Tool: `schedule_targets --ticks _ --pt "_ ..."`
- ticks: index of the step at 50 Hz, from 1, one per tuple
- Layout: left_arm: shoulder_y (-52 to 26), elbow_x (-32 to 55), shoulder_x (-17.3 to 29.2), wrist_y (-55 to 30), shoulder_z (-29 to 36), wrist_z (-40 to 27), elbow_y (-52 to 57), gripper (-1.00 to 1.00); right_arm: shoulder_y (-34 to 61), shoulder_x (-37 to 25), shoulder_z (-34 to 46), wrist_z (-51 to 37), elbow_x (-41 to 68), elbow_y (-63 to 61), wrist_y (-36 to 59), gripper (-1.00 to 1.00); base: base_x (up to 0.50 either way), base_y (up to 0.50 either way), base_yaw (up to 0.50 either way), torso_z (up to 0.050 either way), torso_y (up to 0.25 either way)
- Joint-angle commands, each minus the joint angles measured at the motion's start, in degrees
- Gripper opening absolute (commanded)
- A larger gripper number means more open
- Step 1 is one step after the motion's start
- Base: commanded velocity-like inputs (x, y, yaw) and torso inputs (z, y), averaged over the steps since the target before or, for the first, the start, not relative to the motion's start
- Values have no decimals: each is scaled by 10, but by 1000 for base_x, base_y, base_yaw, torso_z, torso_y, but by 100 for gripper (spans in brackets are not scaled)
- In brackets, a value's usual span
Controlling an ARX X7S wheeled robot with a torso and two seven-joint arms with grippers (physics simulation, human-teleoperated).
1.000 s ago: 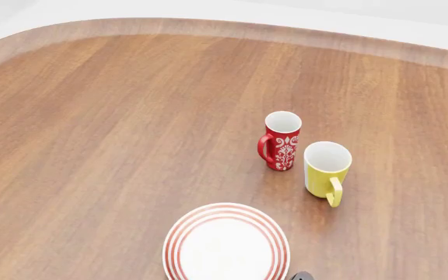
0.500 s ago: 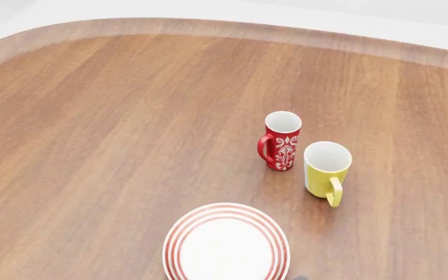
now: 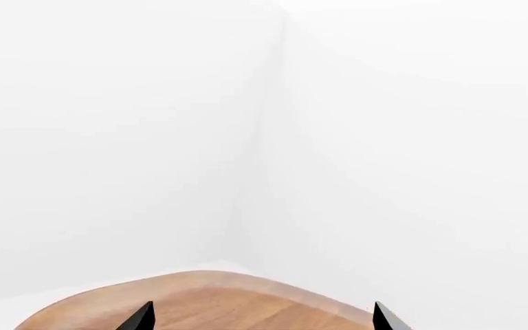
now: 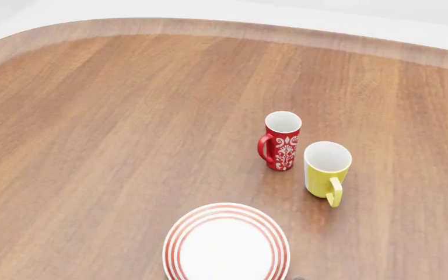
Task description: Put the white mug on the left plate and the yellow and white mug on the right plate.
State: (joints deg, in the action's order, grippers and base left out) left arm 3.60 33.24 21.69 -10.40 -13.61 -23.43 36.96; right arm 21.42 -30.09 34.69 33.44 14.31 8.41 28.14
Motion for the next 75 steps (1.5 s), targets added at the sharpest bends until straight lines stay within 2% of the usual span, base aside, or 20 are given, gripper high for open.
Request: schedule_targets --ticks 1,19,29,39,56,75 --pt "-2 0 1 1 2 -2 -2 100 -8 -6 -14 -13 9 -27 -3 -100 0 0 0 0 0" --pt "-6 -1 3 -2 11 -5 0 100 -17 -26 -54 -36 39 -143 -1 -100 0 0 0 0 1" --pt "-16 0 5 -5 17 -7 -2 100 1 -20 -87 -53 61 -155 8 -100 0 0 0 0 0" --pt "-16 -2 6 -6 22 -9 3 100 22 -4 -107 -60 73 -125 2 -100 0 0 0 0 0" --pt "-4 3 9 -5 21 -11 18 100 82 36 -111 -78 80 -43 46 -100 0 0 0 0 0" --pt "8 11 11 2 12 -14 29 100 161 77 -97 -74 63 117 63 -100 0 0 0 0 1"
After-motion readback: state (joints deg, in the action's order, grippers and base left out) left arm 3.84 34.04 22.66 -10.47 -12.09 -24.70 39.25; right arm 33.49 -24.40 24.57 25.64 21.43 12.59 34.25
